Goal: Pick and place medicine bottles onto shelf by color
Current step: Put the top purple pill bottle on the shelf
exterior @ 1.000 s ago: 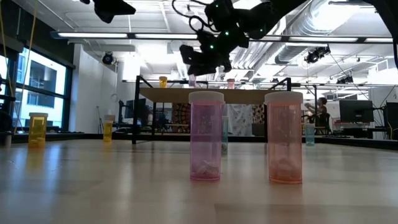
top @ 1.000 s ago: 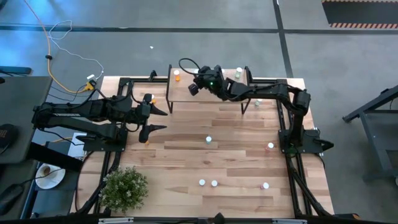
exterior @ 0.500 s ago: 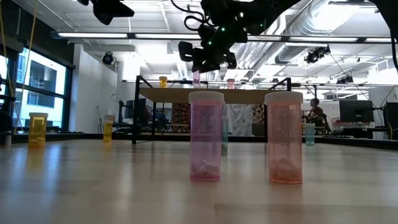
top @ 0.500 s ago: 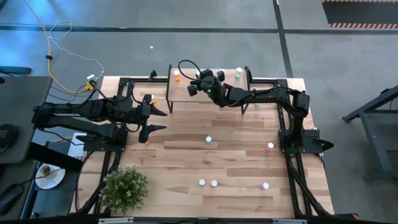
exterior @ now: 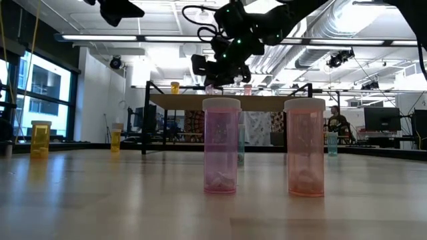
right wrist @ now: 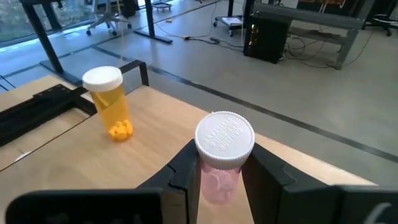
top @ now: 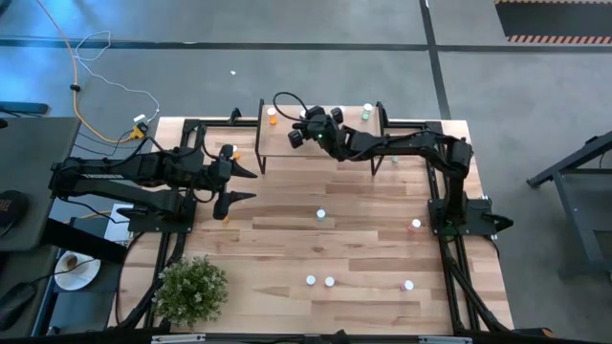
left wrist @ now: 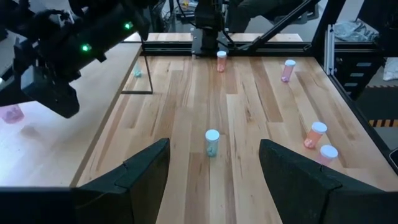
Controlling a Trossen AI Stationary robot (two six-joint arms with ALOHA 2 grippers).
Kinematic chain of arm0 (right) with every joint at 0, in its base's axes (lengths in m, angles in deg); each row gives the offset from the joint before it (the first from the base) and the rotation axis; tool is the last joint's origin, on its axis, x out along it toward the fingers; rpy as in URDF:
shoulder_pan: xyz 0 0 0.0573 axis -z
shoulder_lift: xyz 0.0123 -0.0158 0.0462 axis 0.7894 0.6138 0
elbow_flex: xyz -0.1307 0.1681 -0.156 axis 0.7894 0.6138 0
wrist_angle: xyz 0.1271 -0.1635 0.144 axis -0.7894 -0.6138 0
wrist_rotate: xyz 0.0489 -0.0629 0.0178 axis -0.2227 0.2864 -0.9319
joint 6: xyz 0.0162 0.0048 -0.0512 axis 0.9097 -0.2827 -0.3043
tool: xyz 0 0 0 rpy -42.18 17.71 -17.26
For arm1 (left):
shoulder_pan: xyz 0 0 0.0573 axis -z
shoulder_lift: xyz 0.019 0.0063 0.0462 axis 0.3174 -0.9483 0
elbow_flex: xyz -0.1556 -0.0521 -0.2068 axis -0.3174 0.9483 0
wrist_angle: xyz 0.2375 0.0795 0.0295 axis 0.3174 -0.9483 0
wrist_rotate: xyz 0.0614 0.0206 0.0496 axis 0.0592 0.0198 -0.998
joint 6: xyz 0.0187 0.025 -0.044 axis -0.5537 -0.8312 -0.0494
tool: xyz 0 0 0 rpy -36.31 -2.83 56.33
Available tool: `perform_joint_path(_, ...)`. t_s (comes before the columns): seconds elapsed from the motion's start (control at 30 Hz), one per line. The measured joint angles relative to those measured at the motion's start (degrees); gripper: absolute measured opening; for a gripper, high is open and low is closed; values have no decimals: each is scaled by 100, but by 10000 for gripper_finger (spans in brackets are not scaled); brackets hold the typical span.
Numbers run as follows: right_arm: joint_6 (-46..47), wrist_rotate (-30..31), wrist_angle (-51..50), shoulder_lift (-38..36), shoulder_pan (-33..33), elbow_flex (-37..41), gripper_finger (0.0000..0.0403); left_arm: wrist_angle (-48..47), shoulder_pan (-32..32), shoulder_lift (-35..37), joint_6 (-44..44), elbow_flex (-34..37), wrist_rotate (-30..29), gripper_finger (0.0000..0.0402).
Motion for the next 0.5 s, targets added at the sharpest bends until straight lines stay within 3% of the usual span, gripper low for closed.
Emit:
perform_joint_path(0.23,-46,-434,109,47,69,0,85,1,2,0,1,0,0,236)
perform_joint_path(0.5,-179,-402,70,72,74,2,85,2,2,1,0,0,0,236)
